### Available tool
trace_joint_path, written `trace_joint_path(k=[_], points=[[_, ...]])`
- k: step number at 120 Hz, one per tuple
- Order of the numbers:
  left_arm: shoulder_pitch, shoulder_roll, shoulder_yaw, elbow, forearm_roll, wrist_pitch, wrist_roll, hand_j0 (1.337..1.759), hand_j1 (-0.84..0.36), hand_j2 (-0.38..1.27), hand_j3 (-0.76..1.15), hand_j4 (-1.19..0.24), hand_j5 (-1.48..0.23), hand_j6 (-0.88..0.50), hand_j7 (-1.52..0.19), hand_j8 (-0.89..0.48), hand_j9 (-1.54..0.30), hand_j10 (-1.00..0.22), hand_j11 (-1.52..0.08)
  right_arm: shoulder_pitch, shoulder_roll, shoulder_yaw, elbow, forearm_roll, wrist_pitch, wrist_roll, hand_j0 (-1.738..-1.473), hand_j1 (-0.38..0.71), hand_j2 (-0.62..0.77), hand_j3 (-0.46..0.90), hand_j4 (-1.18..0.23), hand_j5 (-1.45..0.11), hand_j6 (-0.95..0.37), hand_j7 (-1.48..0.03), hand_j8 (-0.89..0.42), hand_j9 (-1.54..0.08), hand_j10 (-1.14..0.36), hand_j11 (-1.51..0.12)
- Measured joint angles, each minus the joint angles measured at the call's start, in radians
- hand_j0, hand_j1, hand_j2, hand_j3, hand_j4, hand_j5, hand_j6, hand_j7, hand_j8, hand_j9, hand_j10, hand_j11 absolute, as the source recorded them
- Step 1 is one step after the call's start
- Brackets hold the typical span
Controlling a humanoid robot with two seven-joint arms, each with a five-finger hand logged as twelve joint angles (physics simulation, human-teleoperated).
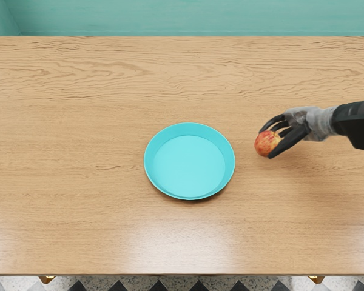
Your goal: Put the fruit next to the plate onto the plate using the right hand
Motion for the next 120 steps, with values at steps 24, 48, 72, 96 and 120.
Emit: trace_joint_path(k=[24,48,72,96,120], points=[[0.0,0.0,0.0,0.0,0.0,0.0,0.0,1.658,0.05,0.05,0.0,-0.25,-0.32,-0.25,-0.32,-0.25,-0.32,-0.25,-0.32,0.012,0.054,0.062,0.004,0.067,0.075,0.0,-1.652,0.25,0.15,0.0,-0.56,-0.96,-0.38,-0.92,-0.44,-0.93,-0.7,-0.93],[0.0,0.0,0.0,0.0,0.0,0.0,0.0,1.658,0.05,0.05,0.0,-0.25,-0.32,-0.25,-0.32,-0.25,-0.32,-0.25,-0.32,0.021,0.158,0.089,0.003,0.076,0.079,0.0,-1.654,0.27,0.19,0.0,-0.54,-0.98,-0.36,-0.93,-0.42,-0.95,-0.71,-0.94],[0.0,0.0,0.0,0.0,0.0,0.0,0.0,1.658,0.05,0.05,0.0,-0.25,-0.32,-0.25,-0.32,-0.25,-0.32,-0.25,-0.32,0.021,0.291,0.091,-0.019,0.025,0.038,0.0,-1.654,0.28,0.19,0.0,-0.52,-0.99,-0.34,-0.94,-0.4,-0.96,-0.72,-0.95],[0.0,0.0,0.0,0.0,0.0,0.0,0.0,1.658,0.05,0.05,0.0,-0.25,-0.32,-0.25,-0.32,-0.25,-0.32,-0.25,-0.32,0.013,0.382,0.083,-0.059,-0.109,0.019,0.0,-1.654,0.27,0.2,0.0,-0.53,-0.99,-0.36,-0.95,-0.41,-0.96,-0.72,-0.96],[0.0,0.0,0.0,0.0,0.0,0.0,0.0,1.658,0.05,0.05,0.0,-0.25,-0.32,-0.25,-0.32,-0.25,-0.32,-0.25,-0.32,0.003,0.406,0.077,-0.067,-0.196,0.01,0.0,-1.653,0.22,0.1,0.0,-0.55,-0.88,-0.4,-0.85,-0.45,-0.85,-0.65,-0.85]])
